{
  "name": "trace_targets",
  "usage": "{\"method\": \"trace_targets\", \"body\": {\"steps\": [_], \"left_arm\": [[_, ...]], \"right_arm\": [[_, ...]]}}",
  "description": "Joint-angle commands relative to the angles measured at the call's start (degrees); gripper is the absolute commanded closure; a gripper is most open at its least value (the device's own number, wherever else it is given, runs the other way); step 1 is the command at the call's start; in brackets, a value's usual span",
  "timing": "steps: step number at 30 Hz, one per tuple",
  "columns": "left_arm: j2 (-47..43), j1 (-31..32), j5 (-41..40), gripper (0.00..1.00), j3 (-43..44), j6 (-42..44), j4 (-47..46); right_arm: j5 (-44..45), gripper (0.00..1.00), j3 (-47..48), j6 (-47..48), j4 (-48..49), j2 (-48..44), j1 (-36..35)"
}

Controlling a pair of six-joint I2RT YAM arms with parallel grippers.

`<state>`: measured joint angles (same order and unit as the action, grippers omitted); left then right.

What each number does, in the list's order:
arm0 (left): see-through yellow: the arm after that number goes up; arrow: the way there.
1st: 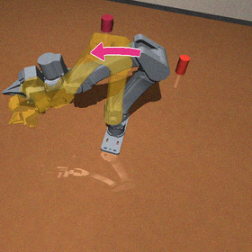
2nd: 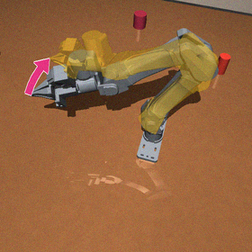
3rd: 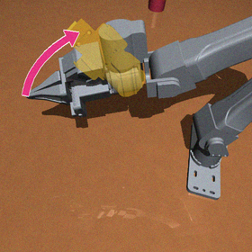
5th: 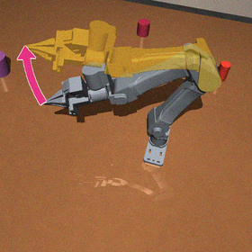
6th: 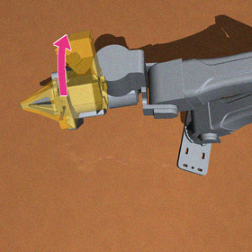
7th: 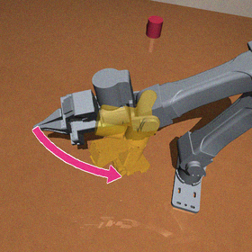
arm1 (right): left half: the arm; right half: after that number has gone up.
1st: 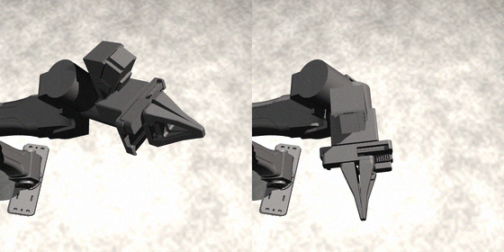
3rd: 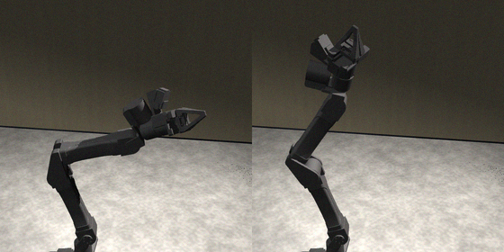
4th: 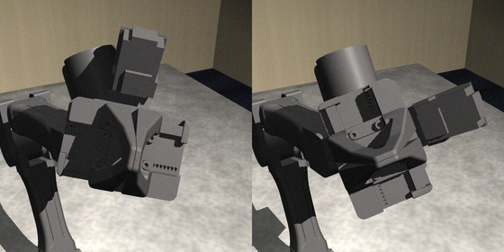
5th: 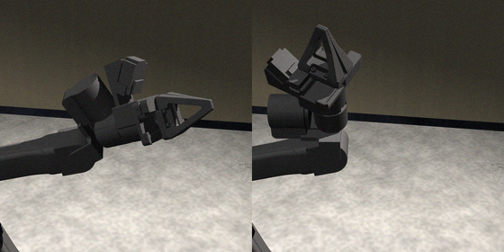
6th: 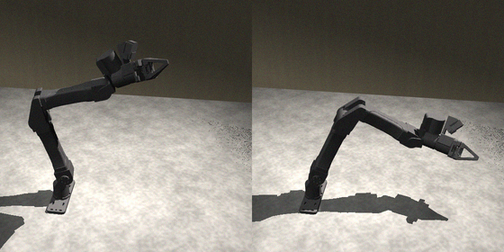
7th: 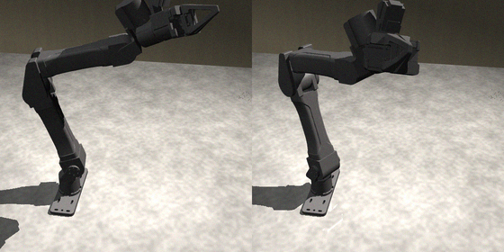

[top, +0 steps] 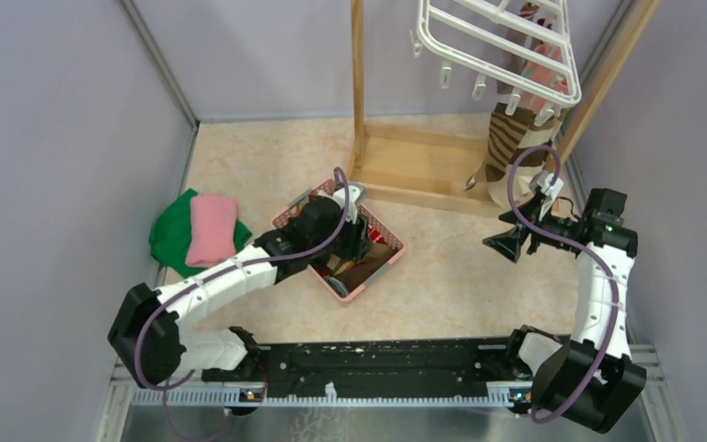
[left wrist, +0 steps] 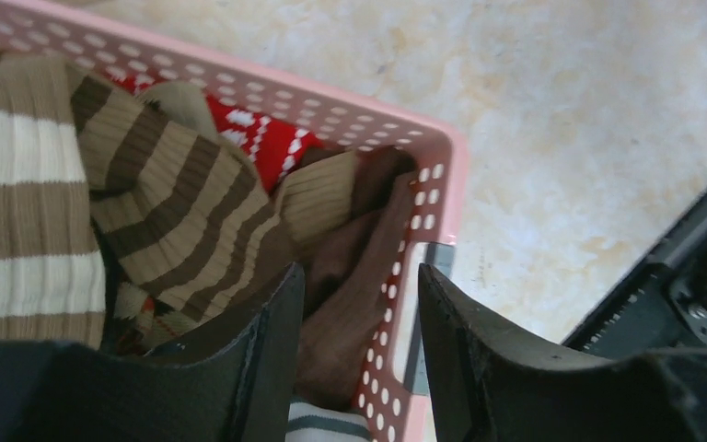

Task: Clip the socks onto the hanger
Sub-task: Pick up the sock from the bin.

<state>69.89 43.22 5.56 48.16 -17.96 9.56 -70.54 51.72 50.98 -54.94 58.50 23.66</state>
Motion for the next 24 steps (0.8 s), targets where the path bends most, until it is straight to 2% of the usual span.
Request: {"method": "trace_targets", "body": {"steps": [1, 9, 13, 16, 19, 24], "left_arm": [[2.8, 1.8, -14.3, 0.45, -0.4, -4.8, 2.1], [6.3, 3.2, -23.5, 0.46, -0.1, -9.7, 4.6], [11.3, 3.3, -25.6, 0.48, 1.0, -11.7, 5.5], [15.2, 3.2, -27.7, 0.57, 3.3, -13.2, 7.2], [17.3, 3.2, -27.0, 0.75, 5.8, -12.6, 8.4], [14.3, 3.2, -23.0, 0.87, 7.4, -9.9, 9.1]], "right_arm": [[-1.4, 0.20, 1.1, 1.0, 0.4, -1.2, -0.5], [-1.4, 0.20, 1.2, 1.0, 0.4, -1.1, -0.5], [-1.4, 0.20, 1.1, 1.0, 0.4, -1.2, -0.5], [-1.4, 0.20, 1.1, 1.0, 0.5, -1.3, -0.5], [-1.3, 0.20, 1.1, 1.0, 0.4, -1.3, -0.5], [-1.1, 0.20, 1.2, 1.0, 0.4, -1.2, -0.5]]}}
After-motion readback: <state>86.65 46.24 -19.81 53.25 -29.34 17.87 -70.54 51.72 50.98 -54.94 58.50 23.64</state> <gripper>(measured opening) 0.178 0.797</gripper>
